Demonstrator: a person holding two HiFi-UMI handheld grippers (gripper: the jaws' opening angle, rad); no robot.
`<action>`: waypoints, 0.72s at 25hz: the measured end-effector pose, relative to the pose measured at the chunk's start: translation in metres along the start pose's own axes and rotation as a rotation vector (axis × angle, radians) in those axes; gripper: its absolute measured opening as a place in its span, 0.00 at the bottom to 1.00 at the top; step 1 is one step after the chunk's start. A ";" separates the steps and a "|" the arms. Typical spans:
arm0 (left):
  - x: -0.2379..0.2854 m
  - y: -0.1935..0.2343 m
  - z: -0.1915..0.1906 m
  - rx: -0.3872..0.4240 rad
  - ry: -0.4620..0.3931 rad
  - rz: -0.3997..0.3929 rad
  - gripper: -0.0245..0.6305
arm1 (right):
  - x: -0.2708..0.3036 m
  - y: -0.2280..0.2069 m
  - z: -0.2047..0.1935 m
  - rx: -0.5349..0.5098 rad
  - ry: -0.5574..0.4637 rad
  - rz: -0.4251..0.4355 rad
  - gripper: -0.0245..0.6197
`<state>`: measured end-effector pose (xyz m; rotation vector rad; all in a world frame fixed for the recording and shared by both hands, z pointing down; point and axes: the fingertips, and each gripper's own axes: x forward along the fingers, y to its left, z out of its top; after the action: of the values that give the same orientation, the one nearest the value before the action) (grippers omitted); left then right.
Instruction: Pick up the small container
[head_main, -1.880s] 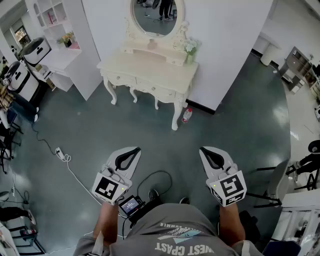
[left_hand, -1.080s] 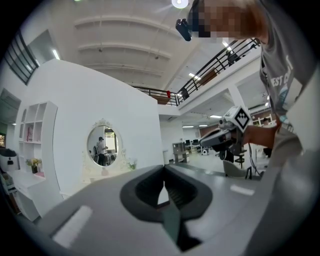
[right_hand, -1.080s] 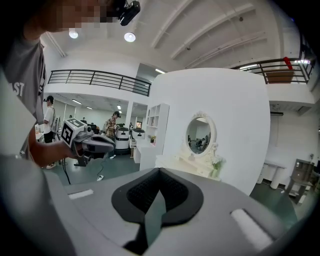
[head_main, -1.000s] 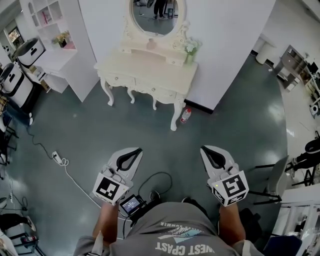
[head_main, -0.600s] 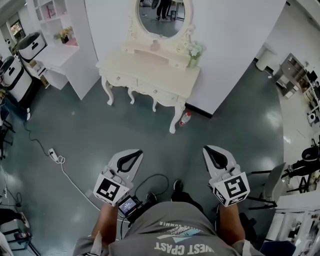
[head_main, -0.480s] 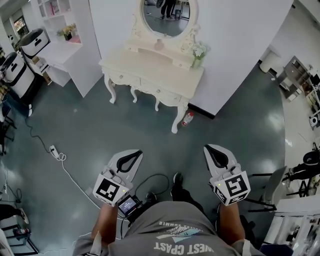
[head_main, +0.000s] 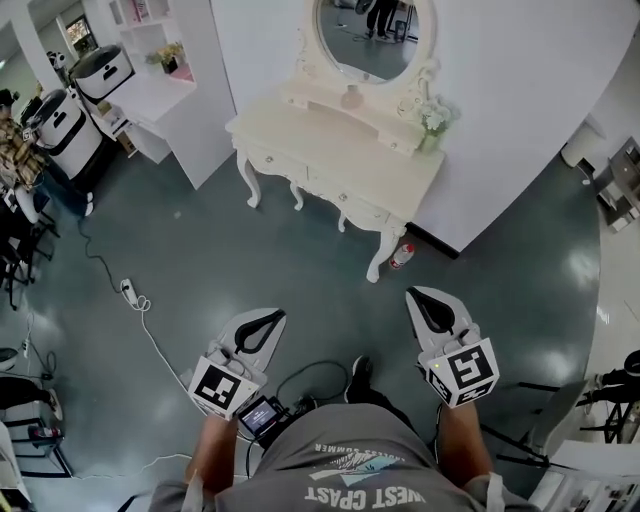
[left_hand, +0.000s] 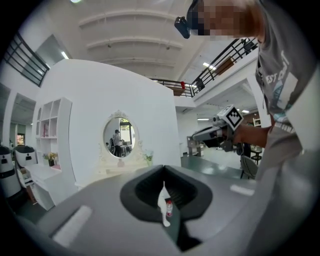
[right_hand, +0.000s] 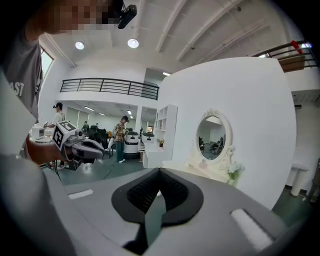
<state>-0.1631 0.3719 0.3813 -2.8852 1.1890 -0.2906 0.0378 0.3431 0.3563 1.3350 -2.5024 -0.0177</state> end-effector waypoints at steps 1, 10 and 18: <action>0.010 0.002 0.002 0.001 0.006 0.009 0.04 | 0.007 -0.010 -0.001 0.000 -0.001 0.016 0.04; 0.099 0.010 0.020 0.003 0.038 0.123 0.04 | 0.061 -0.108 -0.006 -0.005 -0.033 0.130 0.04; 0.155 0.003 0.038 0.012 0.088 0.184 0.04 | 0.085 -0.171 -0.019 0.027 -0.057 0.191 0.04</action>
<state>-0.0510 0.2589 0.3694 -2.7531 1.4488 -0.4221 0.1375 0.1794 0.3701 1.1141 -2.6769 0.0202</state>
